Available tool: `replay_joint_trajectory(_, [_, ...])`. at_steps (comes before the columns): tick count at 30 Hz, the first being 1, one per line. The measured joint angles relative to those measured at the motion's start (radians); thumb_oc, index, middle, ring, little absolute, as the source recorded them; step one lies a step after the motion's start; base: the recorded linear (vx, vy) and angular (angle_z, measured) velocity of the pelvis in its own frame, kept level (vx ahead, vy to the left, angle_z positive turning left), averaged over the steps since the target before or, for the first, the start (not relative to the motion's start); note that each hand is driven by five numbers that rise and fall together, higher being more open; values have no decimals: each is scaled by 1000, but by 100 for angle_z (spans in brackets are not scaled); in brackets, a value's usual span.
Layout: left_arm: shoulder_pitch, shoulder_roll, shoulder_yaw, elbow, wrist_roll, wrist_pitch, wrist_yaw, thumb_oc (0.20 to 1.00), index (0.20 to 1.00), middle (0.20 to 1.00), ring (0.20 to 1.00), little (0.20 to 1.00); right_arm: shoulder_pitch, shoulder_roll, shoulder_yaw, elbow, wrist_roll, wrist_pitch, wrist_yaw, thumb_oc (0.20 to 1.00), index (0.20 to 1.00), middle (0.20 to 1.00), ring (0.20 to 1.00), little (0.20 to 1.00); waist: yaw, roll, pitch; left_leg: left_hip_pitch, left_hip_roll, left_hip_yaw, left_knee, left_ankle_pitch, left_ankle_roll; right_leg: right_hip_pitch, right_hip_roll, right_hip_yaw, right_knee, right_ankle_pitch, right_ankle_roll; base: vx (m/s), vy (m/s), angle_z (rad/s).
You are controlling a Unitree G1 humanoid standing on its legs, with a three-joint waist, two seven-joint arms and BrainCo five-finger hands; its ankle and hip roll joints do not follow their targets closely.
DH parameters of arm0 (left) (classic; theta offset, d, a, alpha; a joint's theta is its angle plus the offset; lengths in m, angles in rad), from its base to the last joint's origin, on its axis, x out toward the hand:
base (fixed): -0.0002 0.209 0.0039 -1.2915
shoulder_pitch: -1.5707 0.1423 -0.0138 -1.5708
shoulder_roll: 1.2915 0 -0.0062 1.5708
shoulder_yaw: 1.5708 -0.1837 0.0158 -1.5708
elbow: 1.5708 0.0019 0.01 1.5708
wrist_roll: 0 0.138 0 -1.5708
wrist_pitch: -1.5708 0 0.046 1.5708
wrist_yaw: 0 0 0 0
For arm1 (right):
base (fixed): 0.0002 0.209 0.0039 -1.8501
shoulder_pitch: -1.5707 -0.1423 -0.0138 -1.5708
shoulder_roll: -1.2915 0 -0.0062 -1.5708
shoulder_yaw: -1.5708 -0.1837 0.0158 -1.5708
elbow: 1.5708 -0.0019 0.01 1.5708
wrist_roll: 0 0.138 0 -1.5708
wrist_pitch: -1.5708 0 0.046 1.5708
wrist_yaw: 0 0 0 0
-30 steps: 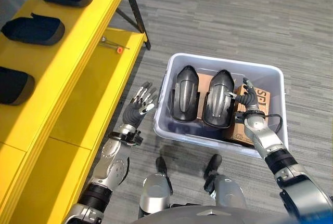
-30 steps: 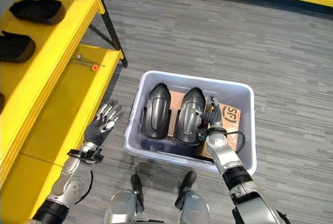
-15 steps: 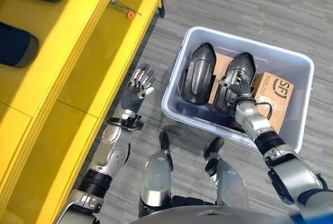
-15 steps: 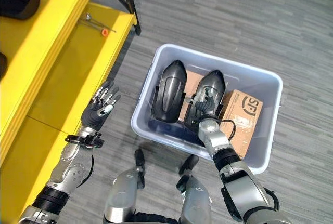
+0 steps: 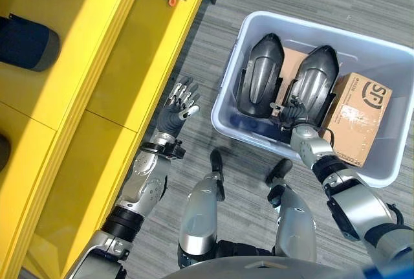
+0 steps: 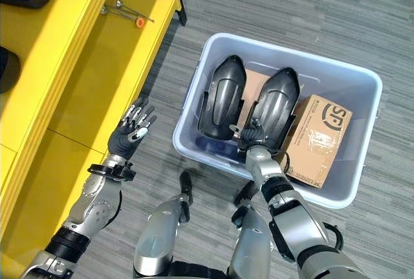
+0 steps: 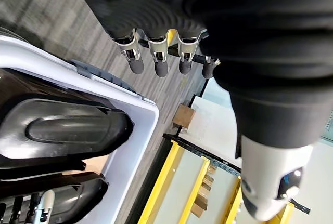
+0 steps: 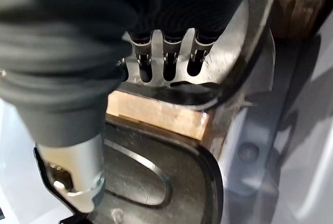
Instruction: Move parts from the plastic box to the shelf.
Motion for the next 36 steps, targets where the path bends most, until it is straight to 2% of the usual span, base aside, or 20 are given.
replay_joint_trajectory(5, [-1,-14,-24,11,0,0,-1,1000,1000,1000,1000,1000,-18,-4,3,0,-56,-11,-12,1000,1000,1000,1000,1000,-3,19,3,-35,-4,-1,12,6,6,-42,-9,5,31,-6,-7,-1,2,1])
replay_joint_trajectory(9, [-5,-17,-36,11,0,0,-1,1000,1000,1000,1000,1000,-24,-19,44,-6,-213,-19,-19,1000,1000,1000,1000,1000,-3,20,3,-50,-4,-6,15,10,4,-61,-13,6,48,-13,-9,0,0,0])
replay_joint_trajectory(12, [0,-17,-37,11,0,0,-3,1000,1000,1000,1000,1000,-49,-48,123,-30,-357,-16,-17,1000,1000,1000,1000,1000,-1,21,3,-65,1,-9,22,15,2,-76,-17,4,62,-19,-14,-12,-34,3])
replay_joint_trajectory(15, [11,-17,-37,12,0,0,-11,1000,1000,1000,1000,1000,-54,-82,155,-103,-471,-5,-1,1000,1000,1000,1000,1000,0,21,3,-68,4,-14,27,15,2,-76,-17,1,70,-26,-16,-5,-20,2])
replay_joint_trajectory(18, [16,-16,-37,11,-1,-2,-33,1000,1000,1000,1000,1000,-55,-100,195,-138,-522,14,23,1000,1000,1000,1000,1000,-1,22,3,-82,5,-19,29,16,-1,-91,-17,0,75,-27,-18,-9,-23,1])
replay_joint_trajectory(28, [19,-16,-36,30,-3,-8,-74,1000,1000,1000,1000,1000,-55,-130,244,-165,-700,18,53,1000,1000,1000,1000,1000,-1,23,3,-97,16,-19,27,25,-6,-108,-6,0,77,-28,-23,-7,-3,0])
replay_joint_trajectory(36, [18,-16,-38,49,-3,-24,-77,1000,1000,1000,1000,1000,-55,-150,256,-177,-820,22,-122,1000,1000,1000,1000,1000,-4,23,3,-96,17,-16,27,26,-7,-109,-5,1,75,-27,-25,-4,-1,0])
